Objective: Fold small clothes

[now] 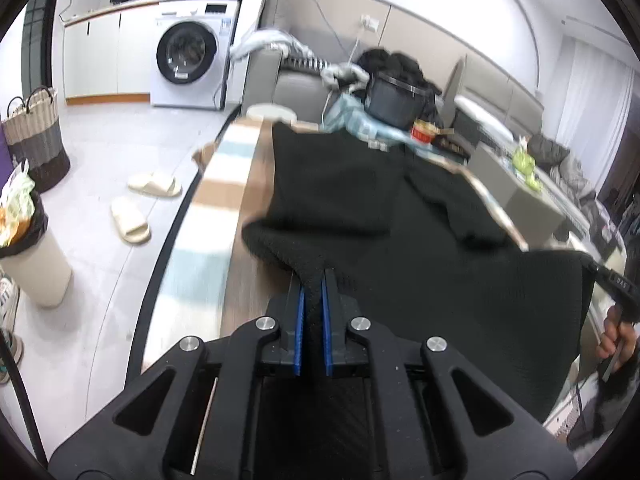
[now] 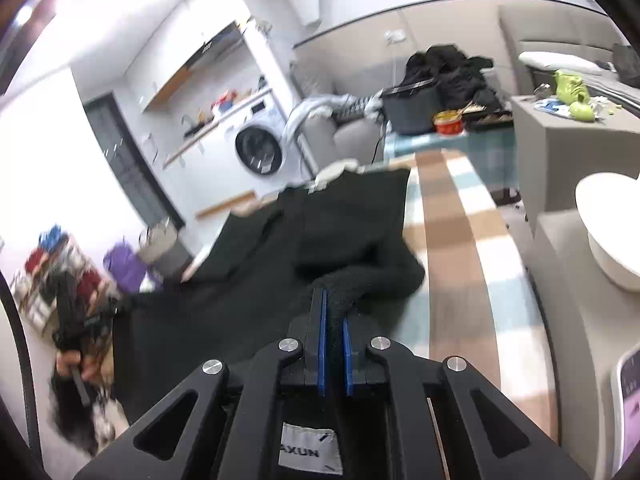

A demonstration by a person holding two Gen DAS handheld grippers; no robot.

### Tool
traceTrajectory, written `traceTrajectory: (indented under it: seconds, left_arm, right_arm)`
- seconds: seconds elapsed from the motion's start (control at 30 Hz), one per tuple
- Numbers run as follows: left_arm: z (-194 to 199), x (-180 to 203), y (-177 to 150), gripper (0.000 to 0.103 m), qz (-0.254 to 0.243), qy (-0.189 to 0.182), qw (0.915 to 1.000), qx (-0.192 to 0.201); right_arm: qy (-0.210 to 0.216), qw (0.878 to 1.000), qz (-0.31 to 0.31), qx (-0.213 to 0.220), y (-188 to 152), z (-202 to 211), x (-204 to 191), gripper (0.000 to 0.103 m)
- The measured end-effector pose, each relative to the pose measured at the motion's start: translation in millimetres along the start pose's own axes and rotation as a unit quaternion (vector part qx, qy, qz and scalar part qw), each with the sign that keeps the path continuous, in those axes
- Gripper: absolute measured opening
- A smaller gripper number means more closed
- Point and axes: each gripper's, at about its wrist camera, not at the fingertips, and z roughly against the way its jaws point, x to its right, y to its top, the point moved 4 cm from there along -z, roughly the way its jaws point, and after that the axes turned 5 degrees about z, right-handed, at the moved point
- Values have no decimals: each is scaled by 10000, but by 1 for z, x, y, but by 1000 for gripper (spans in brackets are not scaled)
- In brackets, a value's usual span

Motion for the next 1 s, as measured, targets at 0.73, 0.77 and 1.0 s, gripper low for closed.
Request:
traceTrajectory:
  seconds: [0.73, 0.77, 1.0]
  left_arm:
    - [-157, -49, 50, 46, 718, 690, 9928, -668]
    - [-165, -45, 52, 46, 672, 652, 9931, -701]
    - [-197, -23, 45, 16, 312, 458, 9934, -1009]
  right_arm:
    - [-1120, 9842, -693, -1184, 28, -146, 80, 67]
    - [-1047, 9846, -744, -1189, 29, -152, 81, 67]
    - [-927, 9811, -403, -1648, 28, -192, 65, 26]
